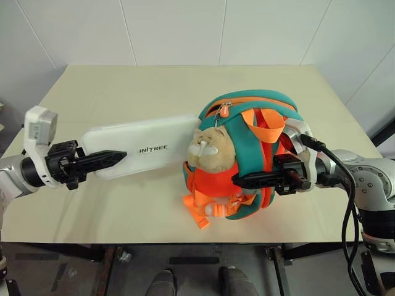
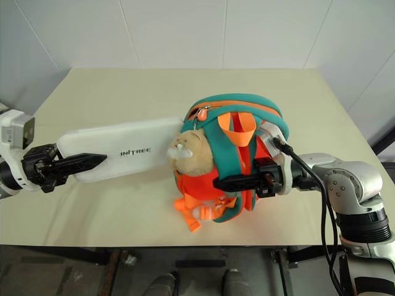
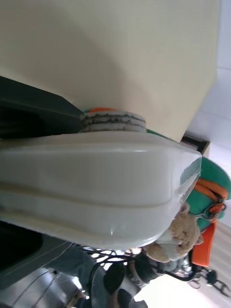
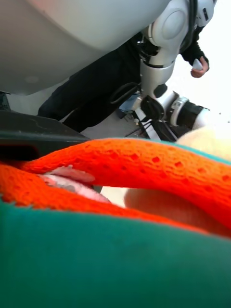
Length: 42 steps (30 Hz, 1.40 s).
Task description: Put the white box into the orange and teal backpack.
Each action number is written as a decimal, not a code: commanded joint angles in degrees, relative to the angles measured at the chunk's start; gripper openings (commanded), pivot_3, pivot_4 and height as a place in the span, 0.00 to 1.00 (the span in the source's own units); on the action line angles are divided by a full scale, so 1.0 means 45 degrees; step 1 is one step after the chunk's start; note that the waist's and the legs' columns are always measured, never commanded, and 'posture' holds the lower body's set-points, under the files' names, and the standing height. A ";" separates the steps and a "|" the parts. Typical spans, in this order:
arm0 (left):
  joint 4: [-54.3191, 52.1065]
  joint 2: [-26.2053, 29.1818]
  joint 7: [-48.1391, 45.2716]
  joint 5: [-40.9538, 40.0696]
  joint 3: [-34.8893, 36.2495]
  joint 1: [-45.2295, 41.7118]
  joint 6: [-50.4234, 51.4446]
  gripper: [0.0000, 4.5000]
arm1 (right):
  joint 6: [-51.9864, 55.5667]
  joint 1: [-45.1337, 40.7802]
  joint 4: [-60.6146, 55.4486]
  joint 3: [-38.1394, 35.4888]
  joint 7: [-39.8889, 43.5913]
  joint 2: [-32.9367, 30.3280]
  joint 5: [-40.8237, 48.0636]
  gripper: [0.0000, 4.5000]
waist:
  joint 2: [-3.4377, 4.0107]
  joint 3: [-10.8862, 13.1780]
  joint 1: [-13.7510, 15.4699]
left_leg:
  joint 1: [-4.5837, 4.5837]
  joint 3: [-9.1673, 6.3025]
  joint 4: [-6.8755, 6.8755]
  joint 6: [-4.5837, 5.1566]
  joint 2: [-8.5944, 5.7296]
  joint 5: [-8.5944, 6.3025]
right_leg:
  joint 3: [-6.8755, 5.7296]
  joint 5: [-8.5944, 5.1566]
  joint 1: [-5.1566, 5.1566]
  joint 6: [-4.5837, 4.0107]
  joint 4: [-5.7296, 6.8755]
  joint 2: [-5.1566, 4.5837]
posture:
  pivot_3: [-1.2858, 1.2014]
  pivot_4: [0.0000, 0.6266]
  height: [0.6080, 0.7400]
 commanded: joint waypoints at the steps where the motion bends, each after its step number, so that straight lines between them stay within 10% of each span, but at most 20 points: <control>1: -0.0570 0.0264 -0.0756 0.0315 -0.1029 -0.1031 -0.0434 0.28 | -0.0231 0.0080 -0.0499 -0.0015 0.0023 -0.0052 0.0038 0.01 | -0.0002 0.0001 0.0010 | -0.0001 0.0000 0.0004 0.0000 -0.0001 0.0000 | 0.0000 0.0002 0.0003 0.0003 0.0001 0.0000 | 0.52 0.24 1.00; 9: -0.0444 -0.0025 -0.0699 0.2046 -0.2825 -0.3134 -0.1411 0.28 | -0.0370 0.0205 -0.0597 0.0008 -0.0178 0.0094 -0.0003 0.01 | -0.0003 0.0002 -0.0011 | -0.0003 0.0000 0.0005 0.0001 0.0000 0.0000 | 0.0001 0.0004 0.0000 0.0011 0.0008 0.0005 | 0.52 0.24 1.00; 27: 0.1700 -0.5381 0.1581 0.7215 -0.8126 -0.6618 -0.3817 0.28 | -0.0686 0.0342 -0.0835 0.0166 -0.0735 0.0689 0.0015 0.01 | -0.0008 0.0006 -0.0003 | -0.0014 -0.0003 0.0108 0.0006 -0.0005 -0.0002 | 0.0009 0.0026 0.0024 0.0051 0.0039 0.0018 | 0.52 0.24 1.00; 36: 0.1854 -0.7102 0.2432 0.6014 -0.6397 -0.6860 -0.2555 0.28 | -0.0739 0.0739 -0.1226 -0.0101 -0.1228 0.0749 0.0209 0.01 | -0.0009 0.0007 -0.0042 | -0.0019 -0.0013 0.0118 0.0011 -0.0006 -0.0002 | 0.0009 0.0031 0.0030 0.0061 0.0039 0.0017 | 0.52 0.24 1.00; 42: 0.0747 -0.5983 0.1510 0.5784 -0.5870 -0.6520 -0.2803 0.73 | -0.0868 0.0826 -0.1177 -0.0095 -0.1408 0.0785 0.0147 0.01 | -0.0008 0.0008 -0.0056 | -0.0015 -0.0013 0.0110 0.0012 -0.0003 -0.0002 | 0.0009 0.0030 0.0018 0.0060 0.0047 0.0020 | 0.52 0.24 1.00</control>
